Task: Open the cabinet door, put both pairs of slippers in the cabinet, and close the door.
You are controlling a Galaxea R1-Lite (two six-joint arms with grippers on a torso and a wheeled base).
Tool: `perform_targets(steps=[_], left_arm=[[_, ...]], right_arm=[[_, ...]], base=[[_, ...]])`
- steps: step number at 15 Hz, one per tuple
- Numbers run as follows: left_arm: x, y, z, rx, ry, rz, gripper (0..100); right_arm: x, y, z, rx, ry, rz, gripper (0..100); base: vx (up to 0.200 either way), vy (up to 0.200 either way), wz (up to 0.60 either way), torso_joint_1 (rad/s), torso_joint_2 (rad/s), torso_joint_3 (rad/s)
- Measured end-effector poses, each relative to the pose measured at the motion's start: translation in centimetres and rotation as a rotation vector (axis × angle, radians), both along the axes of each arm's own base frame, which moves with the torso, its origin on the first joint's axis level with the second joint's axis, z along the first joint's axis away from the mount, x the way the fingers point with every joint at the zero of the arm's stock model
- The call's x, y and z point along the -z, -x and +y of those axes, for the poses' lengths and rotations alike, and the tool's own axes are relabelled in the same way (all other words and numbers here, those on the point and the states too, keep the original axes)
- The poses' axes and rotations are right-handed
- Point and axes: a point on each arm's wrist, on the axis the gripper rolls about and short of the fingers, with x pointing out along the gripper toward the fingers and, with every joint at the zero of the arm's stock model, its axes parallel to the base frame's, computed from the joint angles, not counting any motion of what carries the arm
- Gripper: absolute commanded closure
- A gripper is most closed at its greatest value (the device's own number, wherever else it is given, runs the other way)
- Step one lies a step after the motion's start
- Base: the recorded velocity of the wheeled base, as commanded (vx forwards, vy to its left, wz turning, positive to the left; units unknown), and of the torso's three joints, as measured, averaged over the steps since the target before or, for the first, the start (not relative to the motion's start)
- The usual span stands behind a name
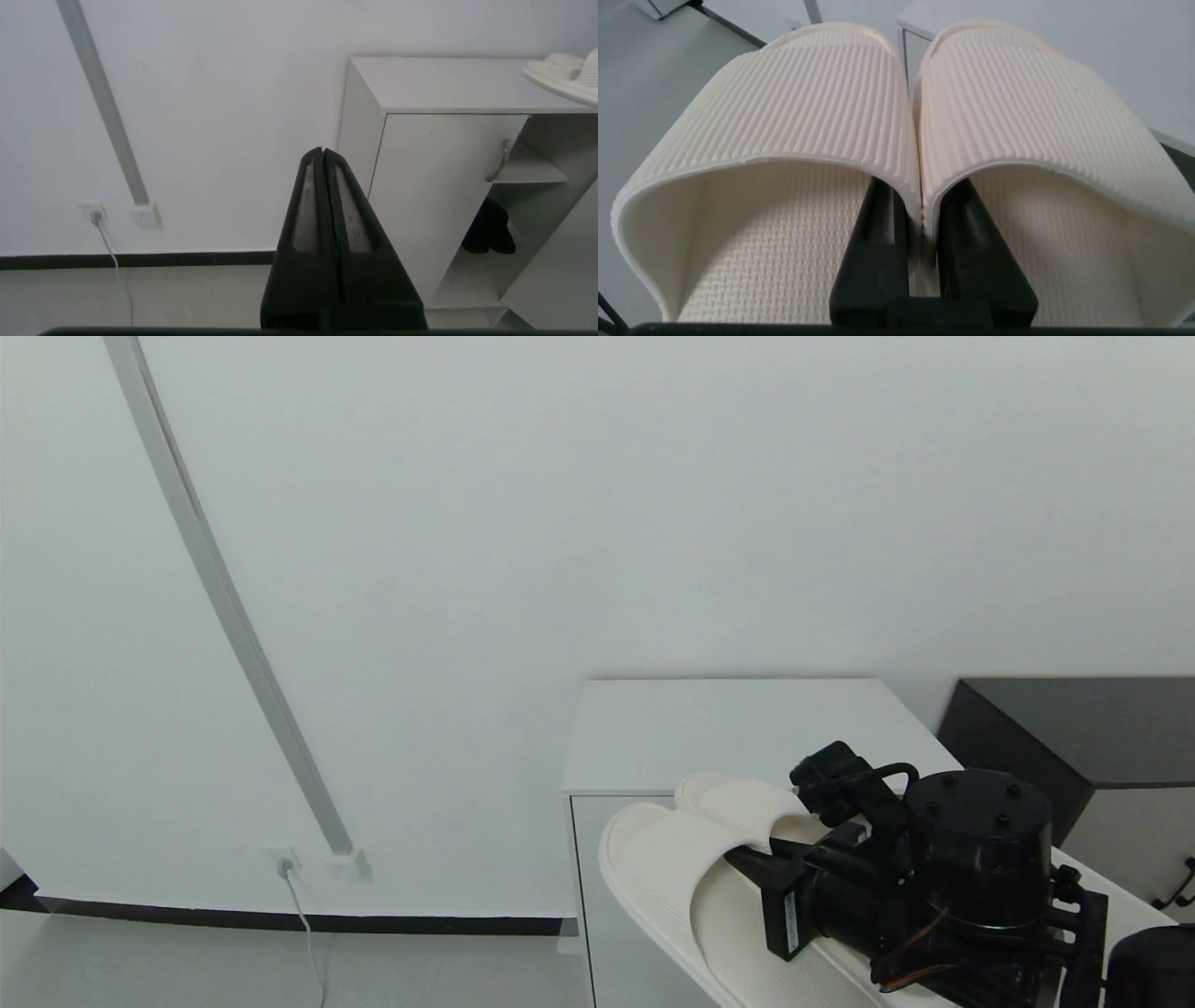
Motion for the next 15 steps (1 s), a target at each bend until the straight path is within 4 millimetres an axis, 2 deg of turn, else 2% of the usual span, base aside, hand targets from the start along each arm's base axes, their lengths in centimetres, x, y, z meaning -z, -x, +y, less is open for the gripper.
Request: perform_targets(steps=[10, 15], left_arm=[[0.00, 0.00, 0.00, 0.001, 0.000, 0.000, 100], [0.00, 0.00, -0.01, 0.002, -0.001, 0.000, 100]], right_arm=[[0.09, -0.02, 0.05, 0.000, 0.002, 0.002, 100], [0.77, 0.01, 0.02, 0.001, 0.018, 0.017, 100]], base=[[0.000, -0.200, 0.00, 0.004, 0.00, 0.001], [0.000, -0.200, 0.00, 0.002, 0.00, 0.003]])
